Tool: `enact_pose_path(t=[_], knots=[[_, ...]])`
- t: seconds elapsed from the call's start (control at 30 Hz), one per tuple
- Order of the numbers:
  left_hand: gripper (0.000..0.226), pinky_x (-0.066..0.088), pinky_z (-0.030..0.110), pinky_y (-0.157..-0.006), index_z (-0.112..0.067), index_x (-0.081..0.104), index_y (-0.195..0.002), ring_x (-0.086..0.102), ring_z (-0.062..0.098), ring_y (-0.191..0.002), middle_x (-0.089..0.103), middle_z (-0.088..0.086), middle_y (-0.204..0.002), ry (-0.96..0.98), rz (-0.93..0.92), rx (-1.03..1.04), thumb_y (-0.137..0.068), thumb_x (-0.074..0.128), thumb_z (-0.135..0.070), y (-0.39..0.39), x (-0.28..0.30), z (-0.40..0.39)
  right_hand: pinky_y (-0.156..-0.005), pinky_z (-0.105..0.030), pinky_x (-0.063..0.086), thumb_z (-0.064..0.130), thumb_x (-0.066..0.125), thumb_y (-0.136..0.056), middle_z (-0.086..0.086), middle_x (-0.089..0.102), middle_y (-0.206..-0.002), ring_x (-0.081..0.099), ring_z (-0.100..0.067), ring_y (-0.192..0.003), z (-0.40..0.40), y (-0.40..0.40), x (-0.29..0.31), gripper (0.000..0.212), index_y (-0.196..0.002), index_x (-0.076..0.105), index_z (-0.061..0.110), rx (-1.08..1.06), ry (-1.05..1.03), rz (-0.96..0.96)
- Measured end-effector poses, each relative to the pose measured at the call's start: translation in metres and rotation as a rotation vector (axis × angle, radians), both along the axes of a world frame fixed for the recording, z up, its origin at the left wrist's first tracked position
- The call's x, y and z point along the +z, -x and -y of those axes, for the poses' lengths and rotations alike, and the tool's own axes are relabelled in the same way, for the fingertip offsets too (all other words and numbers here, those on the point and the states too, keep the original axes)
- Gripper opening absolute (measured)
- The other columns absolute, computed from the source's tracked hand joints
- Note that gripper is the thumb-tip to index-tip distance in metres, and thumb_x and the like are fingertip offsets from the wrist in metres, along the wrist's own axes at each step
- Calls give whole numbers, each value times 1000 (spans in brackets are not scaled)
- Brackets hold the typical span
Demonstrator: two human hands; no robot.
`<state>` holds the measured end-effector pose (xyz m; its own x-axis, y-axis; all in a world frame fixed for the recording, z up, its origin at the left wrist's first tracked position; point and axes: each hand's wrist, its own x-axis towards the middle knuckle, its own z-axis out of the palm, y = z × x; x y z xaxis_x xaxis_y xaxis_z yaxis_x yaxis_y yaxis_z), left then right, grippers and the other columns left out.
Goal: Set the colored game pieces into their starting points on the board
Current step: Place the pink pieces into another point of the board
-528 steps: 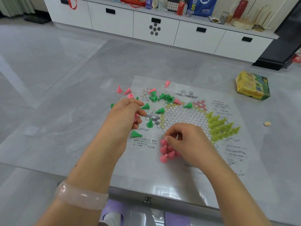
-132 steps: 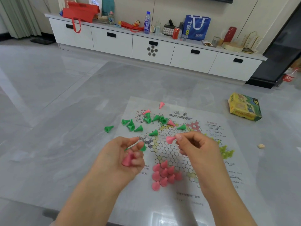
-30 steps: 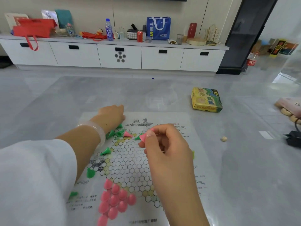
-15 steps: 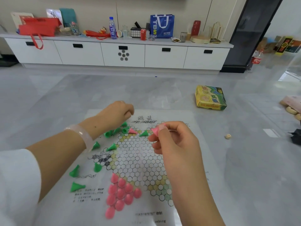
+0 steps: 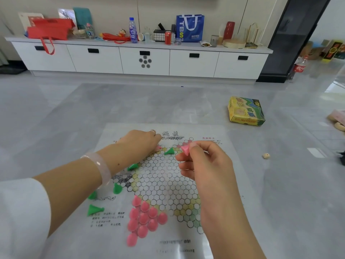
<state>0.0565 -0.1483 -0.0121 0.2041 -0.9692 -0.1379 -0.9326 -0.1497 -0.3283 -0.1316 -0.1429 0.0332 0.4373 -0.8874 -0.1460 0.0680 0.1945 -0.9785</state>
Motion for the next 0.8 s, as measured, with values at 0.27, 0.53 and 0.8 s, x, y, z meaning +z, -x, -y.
enact_pose_path(t=[0.27,0.53,0.8], knots=[[30,42,31,-60,-12,44,-85,53,21,-68,56,3,-75,442,-467,4,-95,33,-38,22,35,-25,-61,-19,54,11,56,-85,1,70,-67,61,-5,-57,-2,2,-3,8,-81,64,12,0,24,-5],[16,38,10,-57,-26,62,-85,50,4,-61,57,-10,-69,777,-1089,325,-91,47,-26,86,28,-117,-72,-25,55,16,60,-85,9,71,-72,65,-1,-73,-19,10,-17,11,-78,65,23,137,265,-163],[19,34,21,-53,-33,65,-79,41,3,-49,61,-2,-72,955,-1337,631,-87,57,-18,66,14,-160,-66,-21,46,18,61,-84,11,67,-71,58,1,-66,-26,34,-49,10,-76,68,20,262,549,-555]])
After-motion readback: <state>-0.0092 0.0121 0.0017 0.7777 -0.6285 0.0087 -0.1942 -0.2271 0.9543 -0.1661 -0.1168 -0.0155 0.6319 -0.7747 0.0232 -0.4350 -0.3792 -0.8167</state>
